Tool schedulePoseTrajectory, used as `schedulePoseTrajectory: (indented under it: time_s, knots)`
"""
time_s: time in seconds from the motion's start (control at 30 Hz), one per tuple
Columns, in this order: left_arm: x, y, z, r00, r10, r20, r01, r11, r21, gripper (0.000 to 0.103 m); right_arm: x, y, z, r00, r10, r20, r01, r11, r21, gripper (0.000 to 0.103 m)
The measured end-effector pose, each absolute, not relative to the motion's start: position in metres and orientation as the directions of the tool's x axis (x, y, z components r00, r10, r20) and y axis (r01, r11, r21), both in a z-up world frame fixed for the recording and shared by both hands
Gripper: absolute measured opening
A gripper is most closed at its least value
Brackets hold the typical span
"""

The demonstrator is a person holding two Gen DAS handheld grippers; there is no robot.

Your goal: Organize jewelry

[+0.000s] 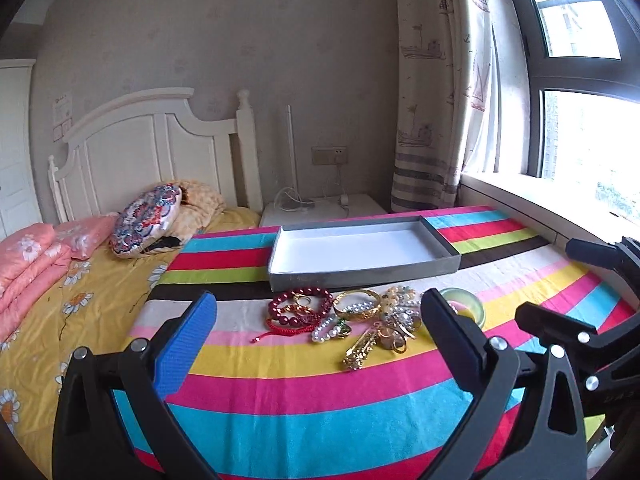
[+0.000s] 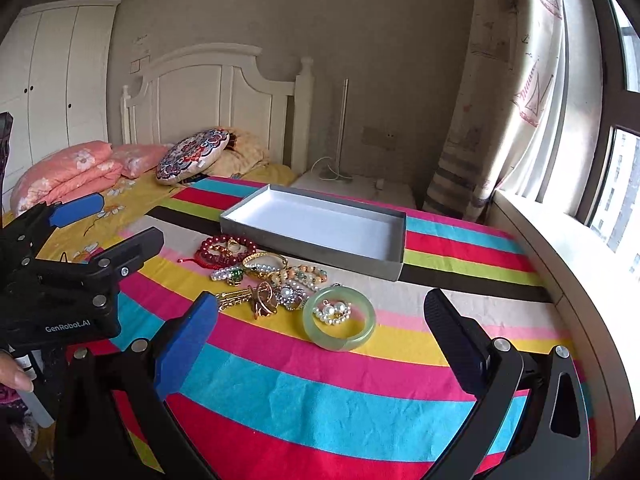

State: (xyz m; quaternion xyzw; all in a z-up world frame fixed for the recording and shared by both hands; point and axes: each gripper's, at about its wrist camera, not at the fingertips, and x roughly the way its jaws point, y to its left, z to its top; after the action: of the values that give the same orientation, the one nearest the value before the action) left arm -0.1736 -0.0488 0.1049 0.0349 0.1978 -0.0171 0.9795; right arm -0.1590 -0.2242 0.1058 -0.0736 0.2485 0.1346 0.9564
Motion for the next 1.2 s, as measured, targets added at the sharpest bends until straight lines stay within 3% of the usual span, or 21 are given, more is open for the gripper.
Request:
schedulePoseTrajectory:
  time_s: [1.2]
  knots:
    - [-0.185, -0.041, 0.100, 0.939, -0.016, -0.342, 0.028, 0.999, 0.031, 0.101, -0.166, -0.223, 0.112, 0.847, 0.235, -0.476, -0.296, 0.953, -0.057, 0.099]
